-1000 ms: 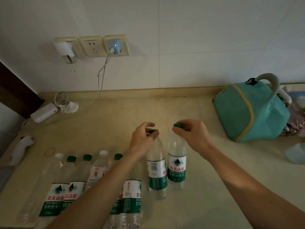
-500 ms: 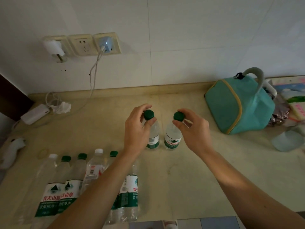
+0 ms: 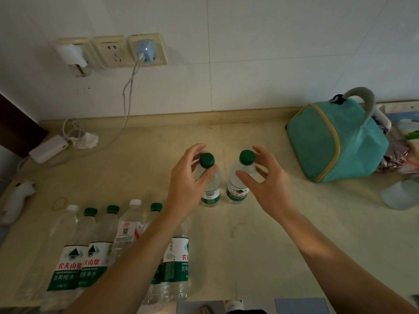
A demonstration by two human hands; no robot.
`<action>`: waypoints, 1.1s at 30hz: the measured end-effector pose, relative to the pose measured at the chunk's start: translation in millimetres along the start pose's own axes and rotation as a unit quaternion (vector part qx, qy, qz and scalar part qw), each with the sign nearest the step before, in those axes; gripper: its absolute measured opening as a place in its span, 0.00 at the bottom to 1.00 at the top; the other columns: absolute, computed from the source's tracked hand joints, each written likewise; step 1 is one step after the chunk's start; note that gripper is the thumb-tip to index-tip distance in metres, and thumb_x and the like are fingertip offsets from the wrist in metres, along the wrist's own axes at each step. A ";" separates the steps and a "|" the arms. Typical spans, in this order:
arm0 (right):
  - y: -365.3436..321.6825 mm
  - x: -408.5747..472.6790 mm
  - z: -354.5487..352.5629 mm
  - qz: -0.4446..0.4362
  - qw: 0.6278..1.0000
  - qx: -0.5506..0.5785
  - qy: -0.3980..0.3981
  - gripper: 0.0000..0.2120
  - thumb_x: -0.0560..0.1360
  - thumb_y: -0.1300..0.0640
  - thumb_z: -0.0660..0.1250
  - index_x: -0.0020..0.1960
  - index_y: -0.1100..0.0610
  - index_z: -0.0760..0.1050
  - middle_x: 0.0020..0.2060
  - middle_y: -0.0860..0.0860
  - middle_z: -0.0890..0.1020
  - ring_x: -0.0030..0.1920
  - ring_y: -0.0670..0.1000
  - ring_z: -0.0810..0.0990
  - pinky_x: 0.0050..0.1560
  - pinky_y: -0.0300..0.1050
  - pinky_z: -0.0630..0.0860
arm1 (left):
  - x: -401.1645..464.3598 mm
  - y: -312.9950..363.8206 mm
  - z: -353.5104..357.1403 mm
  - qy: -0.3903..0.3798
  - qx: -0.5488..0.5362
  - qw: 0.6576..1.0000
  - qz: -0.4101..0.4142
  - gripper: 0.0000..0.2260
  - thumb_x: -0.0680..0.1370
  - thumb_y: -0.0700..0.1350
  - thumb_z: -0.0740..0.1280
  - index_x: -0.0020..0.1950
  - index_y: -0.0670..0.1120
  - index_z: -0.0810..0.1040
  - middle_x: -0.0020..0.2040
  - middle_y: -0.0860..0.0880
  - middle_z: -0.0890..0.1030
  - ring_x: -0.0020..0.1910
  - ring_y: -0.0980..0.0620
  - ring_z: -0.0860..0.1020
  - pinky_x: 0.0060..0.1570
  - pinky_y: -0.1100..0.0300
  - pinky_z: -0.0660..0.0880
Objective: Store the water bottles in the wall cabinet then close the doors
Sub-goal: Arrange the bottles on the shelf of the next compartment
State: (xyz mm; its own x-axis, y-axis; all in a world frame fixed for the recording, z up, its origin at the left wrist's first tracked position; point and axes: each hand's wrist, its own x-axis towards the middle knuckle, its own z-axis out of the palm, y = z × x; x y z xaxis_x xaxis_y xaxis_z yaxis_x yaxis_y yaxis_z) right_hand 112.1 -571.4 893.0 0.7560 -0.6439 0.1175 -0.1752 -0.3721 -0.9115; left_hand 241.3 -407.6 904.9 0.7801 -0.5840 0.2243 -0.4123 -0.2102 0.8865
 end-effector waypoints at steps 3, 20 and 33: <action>20.3 -5.4 4.1 0.045 0.999 -0.002 -0.029 0.38 0.70 0.47 0.78 0.75 0.44 0.64 0.64 0.36 0.76 0.64 0.40 0.76 0.64 0.39 0.73 | -7.1 -15.3 5.5 -0.019 -0.011 0.998 -0.055 0.36 0.71 0.56 0.77 0.74 0.53 0.67 0.67 0.60 0.75 0.67 0.68 0.71 0.65 0.68 0.69; 76.0 -6.8 46.4 0.137 0.989 0.054 -0.017 0.33 0.64 0.48 0.82 0.63 0.36 0.70 0.54 0.33 0.81 0.55 0.37 0.81 0.53 0.42 0.80 | -29.7 -58.2 43.8 0.046 -0.086 0.981 -0.165 0.24 0.69 0.48 0.81 0.60 0.53 0.74 0.51 0.60 0.82 0.52 0.59 0.81 0.48 0.68 0.77; -46.6 -25.1 4.9 0.041 0.990 0.109 0.081 0.28 0.65 0.55 0.82 0.61 0.46 0.76 0.52 0.42 0.85 0.53 0.43 0.83 0.51 0.42 0.80 | -10.6 26.7 -25.1 0.075 -0.154 0.983 -0.062 0.26 0.67 0.51 0.82 0.61 0.58 0.76 0.54 0.60 0.83 0.53 0.61 0.81 0.45 0.69 0.79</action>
State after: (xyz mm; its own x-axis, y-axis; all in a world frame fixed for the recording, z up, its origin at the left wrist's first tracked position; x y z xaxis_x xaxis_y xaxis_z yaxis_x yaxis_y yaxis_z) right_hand 104.4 -534.6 930.6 0.6313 -0.7710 0.0844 -0.0786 -0.1719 -0.9820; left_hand 233.9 -387.3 936.3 0.8861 -0.4410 0.1427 -0.1649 -0.0121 0.9862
